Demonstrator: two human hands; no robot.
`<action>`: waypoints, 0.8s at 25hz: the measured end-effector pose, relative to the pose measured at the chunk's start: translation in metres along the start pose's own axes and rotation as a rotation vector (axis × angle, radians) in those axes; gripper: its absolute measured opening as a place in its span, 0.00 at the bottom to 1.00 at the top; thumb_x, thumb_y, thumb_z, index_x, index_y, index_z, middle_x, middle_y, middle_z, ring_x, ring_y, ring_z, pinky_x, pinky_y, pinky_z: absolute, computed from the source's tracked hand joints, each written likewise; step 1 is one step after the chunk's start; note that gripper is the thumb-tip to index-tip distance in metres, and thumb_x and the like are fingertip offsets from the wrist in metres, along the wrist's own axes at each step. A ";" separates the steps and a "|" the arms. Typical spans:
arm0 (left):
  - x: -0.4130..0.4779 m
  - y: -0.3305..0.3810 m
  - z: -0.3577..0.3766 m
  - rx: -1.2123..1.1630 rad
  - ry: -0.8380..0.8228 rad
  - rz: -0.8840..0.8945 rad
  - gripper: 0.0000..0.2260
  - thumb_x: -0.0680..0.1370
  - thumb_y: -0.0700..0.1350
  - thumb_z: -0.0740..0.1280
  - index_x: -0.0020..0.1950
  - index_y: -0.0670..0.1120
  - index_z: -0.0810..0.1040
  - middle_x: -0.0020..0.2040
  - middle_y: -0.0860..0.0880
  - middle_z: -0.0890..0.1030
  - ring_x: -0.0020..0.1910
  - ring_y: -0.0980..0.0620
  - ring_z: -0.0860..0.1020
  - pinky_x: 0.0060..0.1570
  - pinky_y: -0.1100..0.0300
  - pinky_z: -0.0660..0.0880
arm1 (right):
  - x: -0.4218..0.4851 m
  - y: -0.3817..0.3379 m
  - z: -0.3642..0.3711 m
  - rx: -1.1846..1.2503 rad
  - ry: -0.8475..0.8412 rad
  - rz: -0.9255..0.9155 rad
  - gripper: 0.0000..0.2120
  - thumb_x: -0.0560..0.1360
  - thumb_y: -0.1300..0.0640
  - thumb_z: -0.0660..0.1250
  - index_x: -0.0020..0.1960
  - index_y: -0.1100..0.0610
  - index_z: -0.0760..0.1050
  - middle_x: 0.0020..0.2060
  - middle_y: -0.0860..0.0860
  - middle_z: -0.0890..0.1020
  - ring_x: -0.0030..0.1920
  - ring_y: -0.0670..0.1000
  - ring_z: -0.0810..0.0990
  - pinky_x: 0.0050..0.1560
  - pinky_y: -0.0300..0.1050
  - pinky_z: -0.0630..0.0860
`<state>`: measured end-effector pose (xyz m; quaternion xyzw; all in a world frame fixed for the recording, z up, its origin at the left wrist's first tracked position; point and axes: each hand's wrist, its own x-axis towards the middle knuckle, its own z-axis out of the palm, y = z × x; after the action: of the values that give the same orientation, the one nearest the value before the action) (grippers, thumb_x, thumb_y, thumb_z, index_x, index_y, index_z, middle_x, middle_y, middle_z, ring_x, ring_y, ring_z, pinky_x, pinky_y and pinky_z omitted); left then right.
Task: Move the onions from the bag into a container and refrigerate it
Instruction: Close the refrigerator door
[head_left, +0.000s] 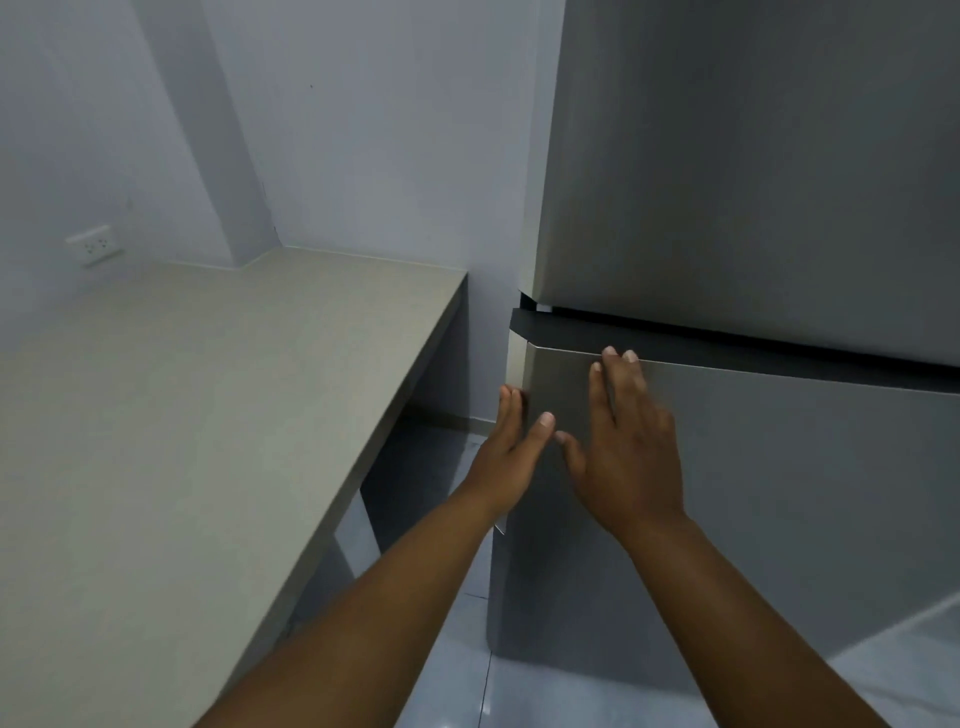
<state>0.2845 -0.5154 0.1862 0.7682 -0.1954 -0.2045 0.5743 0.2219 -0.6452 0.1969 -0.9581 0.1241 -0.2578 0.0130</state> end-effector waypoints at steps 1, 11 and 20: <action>0.013 0.000 0.002 -0.014 0.015 -0.010 0.31 0.79 0.64 0.53 0.78 0.58 0.43 0.80 0.59 0.46 0.78 0.56 0.50 0.74 0.55 0.50 | 0.006 0.009 0.009 -0.006 -0.017 -0.018 0.39 0.75 0.44 0.64 0.77 0.62 0.53 0.79 0.56 0.52 0.79 0.56 0.48 0.72 0.59 0.60; 0.056 -0.011 0.009 -0.041 0.114 -0.061 0.30 0.78 0.66 0.53 0.78 0.61 0.50 0.79 0.55 0.57 0.77 0.54 0.58 0.76 0.50 0.56 | 0.034 0.048 0.050 0.004 -0.087 -0.115 0.39 0.76 0.44 0.62 0.78 0.62 0.50 0.79 0.57 0.48 0.79 0.57 0.43 0.76 0.64 0.45; -0.126 -0.126 -0.052 -0.027 0.620 -0.300 0.18 0.78 0.51 0.67 0.67 0.50 0.74 0.57 0.57 0.79 0.60 0.57 0.78 0.55 0.71 0.72 | -0.068 -0.068 0.092 0.699 -0.604 -0.335 0.31 0.78 0.50 0.64 0.77 0.54 0.56 0.76 0.50 0.61 0.76 0.46 0.55 0.74 0.43 0.58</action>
<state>0.2150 -0.3730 0.0898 0.8063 0.1061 -0.0461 0.5801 0.2268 -0.5662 0.0898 -0.9352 -0.1351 0.0069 0.3274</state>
